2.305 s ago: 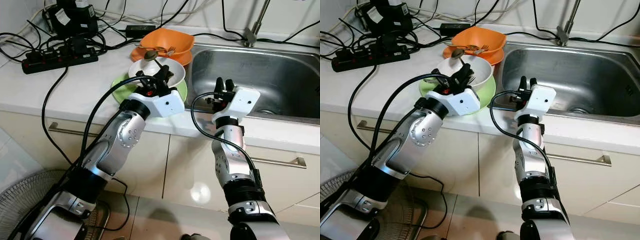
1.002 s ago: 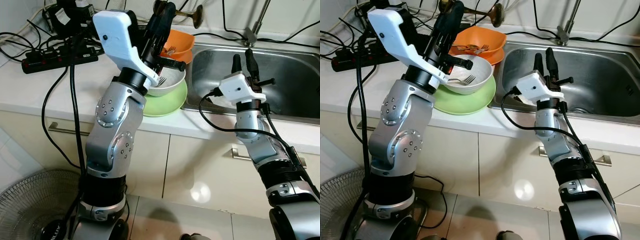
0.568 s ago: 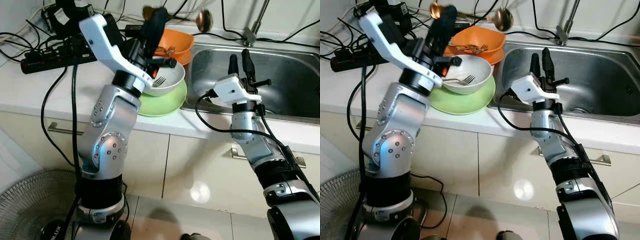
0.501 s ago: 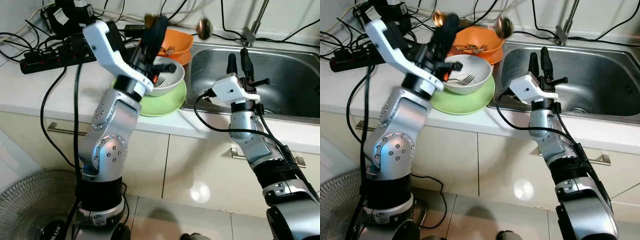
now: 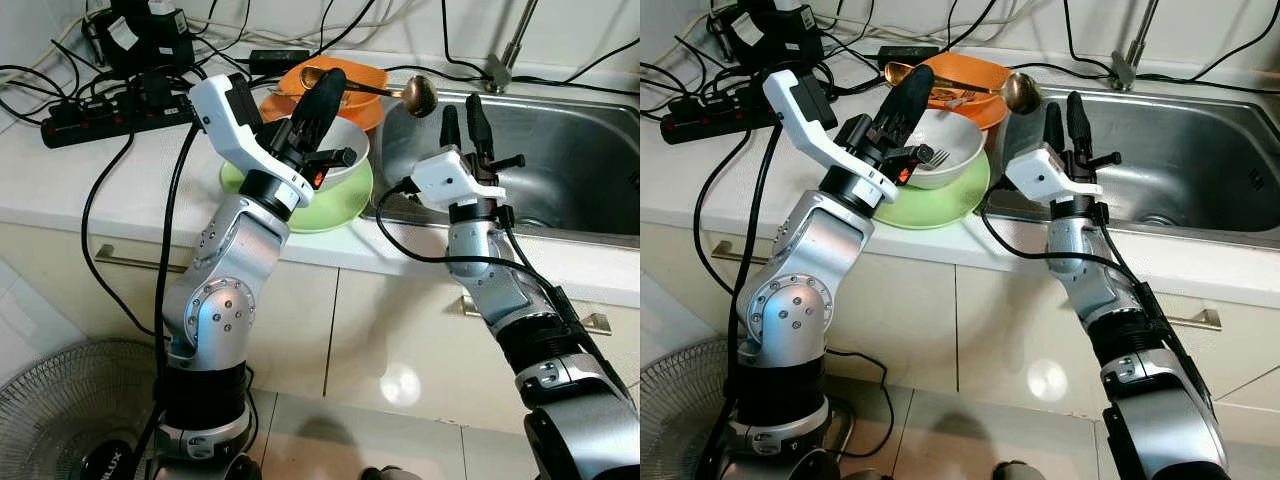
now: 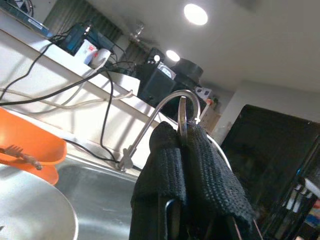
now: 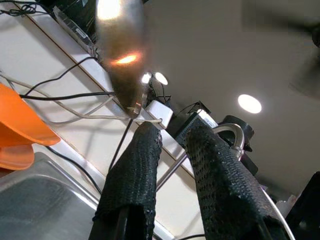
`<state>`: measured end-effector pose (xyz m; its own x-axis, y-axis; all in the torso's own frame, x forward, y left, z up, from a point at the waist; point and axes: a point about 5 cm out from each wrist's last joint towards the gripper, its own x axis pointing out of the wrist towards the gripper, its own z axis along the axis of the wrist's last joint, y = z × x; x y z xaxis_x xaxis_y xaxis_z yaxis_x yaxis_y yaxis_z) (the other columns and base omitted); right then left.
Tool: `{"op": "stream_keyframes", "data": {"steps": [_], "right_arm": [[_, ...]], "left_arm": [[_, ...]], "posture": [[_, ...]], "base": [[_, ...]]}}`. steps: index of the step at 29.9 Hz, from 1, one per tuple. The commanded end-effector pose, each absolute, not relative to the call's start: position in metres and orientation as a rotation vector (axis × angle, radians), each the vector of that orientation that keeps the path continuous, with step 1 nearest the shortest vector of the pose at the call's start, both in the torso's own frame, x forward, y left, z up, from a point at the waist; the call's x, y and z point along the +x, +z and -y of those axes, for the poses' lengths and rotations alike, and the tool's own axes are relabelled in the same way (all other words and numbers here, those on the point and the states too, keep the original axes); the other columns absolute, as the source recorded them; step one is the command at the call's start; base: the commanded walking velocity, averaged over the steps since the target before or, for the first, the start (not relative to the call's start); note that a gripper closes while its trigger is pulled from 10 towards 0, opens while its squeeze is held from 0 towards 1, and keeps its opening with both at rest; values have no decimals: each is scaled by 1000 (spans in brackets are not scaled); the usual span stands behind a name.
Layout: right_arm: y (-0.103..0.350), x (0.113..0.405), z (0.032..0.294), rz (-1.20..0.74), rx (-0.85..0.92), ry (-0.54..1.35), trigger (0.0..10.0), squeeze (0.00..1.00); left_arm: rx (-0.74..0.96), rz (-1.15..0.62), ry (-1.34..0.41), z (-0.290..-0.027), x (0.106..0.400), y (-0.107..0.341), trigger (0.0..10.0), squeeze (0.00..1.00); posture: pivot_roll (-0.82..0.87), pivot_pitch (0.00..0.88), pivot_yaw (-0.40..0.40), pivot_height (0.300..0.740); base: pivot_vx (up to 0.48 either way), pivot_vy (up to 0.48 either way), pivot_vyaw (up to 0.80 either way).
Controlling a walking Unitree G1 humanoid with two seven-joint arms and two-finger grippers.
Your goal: Kitchen organization
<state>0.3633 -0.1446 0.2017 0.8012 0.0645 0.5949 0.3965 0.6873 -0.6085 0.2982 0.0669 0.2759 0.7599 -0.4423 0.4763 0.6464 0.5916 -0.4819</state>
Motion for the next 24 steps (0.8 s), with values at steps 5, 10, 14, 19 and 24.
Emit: {"op": "stream_keyframes", "data": {"steps": [5, 10, 14, 19, 24], "right_arm": [[202, 364, 140, 636, -793, -194, 10000, 0], [201, 364, 141, 631, -791, -194, 10000, 0], [201, 364, 141, 628, -791, -194, 10000, 0], [200, 364, 142, 625, -790, -195, 10000, 0], [200, 364, 142, 622, -788, -196, 10000, 0]], "left_arm": [[-751, 347, -706, -54, 293, 286, 10000, 0], [-765, 357, -715, -54, 292, 288, 10000, 0], [-766, 354, -720, -53, 291, 288, 10000, 0], [-764, 342, -723, -51, 291, 287, 10000, 0], [-785, 330, -729, -51, 291, 285, 10000, 0]], "posture": [[26, 23, 15, 732], [24, 26, 17, 732], [24, 29, 18, 732], [25, 32, 19, 732], [25, 34, 19, 732]], "base": [[0, 0, 0], [0, 0, 0], [0, 0, 0], [0, 0, 0], [0, 0, 0]]}}
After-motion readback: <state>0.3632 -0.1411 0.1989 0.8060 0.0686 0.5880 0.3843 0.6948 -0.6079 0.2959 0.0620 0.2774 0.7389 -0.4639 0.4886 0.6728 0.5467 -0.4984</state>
